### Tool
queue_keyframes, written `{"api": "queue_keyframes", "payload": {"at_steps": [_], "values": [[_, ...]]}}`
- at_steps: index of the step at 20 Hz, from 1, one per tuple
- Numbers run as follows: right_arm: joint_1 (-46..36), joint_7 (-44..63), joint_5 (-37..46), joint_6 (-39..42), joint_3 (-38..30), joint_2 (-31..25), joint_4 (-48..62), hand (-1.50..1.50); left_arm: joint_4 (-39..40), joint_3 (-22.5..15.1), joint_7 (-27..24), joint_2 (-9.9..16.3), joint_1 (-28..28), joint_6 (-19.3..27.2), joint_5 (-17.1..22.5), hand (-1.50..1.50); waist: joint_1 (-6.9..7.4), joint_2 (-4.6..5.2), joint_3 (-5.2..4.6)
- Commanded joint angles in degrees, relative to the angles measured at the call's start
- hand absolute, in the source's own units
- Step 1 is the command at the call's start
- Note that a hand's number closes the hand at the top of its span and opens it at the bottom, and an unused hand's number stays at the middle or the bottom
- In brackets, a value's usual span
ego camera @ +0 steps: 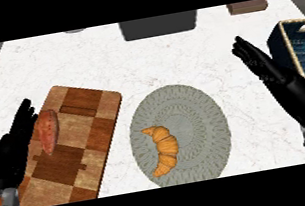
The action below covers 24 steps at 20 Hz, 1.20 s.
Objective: Pick the croissant from the placemat and place it in the basket
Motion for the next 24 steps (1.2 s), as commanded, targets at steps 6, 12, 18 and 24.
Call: {"api": "queue_keyframes", "payload": {"at_steps": [6, 12, 18, 24], "values": [[-6.1, 6.8, 1.3, -3.8, 7.1, 13.3, 13.2, 1.5, -4.7, -3.4, -7.9, 0.7, -9.7, -7.6, -2.4, 0.0, 0.83, 2.37, -2.0], [-2.2, -2.7, 21.3, -18.3, 31.3, 25.6, 15.0, -1.5, -2.4, -4.3, -6.9, -0.9, -9.5, -10.3, -0.4, 0.0, 0.41, 1.88, -2.01], [-5.8, 18.0, 39.0, -34.9, 35.6, 26.0, 15.1, -1.5, -0.3, -4.7, -9.3, -2.3, -8.3, -9.5, -1.8, 0.0, -1.46, 1.06, -2.28], [-15.4, 40.7, 55.1, -25.4, 29.3, 19.7, 9.9, -1.5, -1.1, -3.9, -8.8, -1.4, -6.9, -9.3, -2.1, 0.0, -2.89, 0.37, -2.38]]}}
